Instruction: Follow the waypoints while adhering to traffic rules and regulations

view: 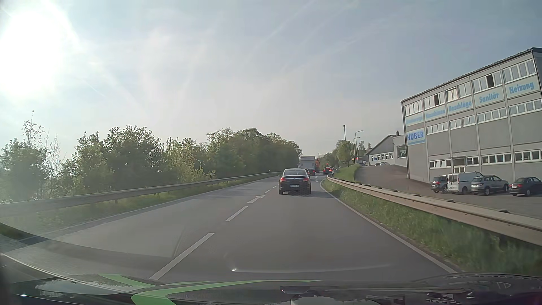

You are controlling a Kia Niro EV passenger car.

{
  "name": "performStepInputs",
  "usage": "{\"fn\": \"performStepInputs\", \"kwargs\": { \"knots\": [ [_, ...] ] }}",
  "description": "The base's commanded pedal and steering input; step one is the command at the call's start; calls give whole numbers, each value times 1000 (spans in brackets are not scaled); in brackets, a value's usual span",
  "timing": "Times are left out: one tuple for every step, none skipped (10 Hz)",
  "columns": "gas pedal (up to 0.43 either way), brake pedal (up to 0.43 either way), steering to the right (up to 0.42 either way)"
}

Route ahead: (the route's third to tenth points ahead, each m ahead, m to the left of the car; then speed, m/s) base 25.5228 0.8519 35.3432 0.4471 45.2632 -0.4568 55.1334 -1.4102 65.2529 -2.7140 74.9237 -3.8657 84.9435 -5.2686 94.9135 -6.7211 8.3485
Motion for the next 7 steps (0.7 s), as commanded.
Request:
{"fn": "performStepInputs", "kwargs": {
  "knots": [
    [79, 0, 8],
    [79, 0, 8],
    [79, 0, 8],
    [87, 0, 8],
    [87, 0, 8],
    [87, 0, 8],
    [87, 0, 8]
  ]
}}
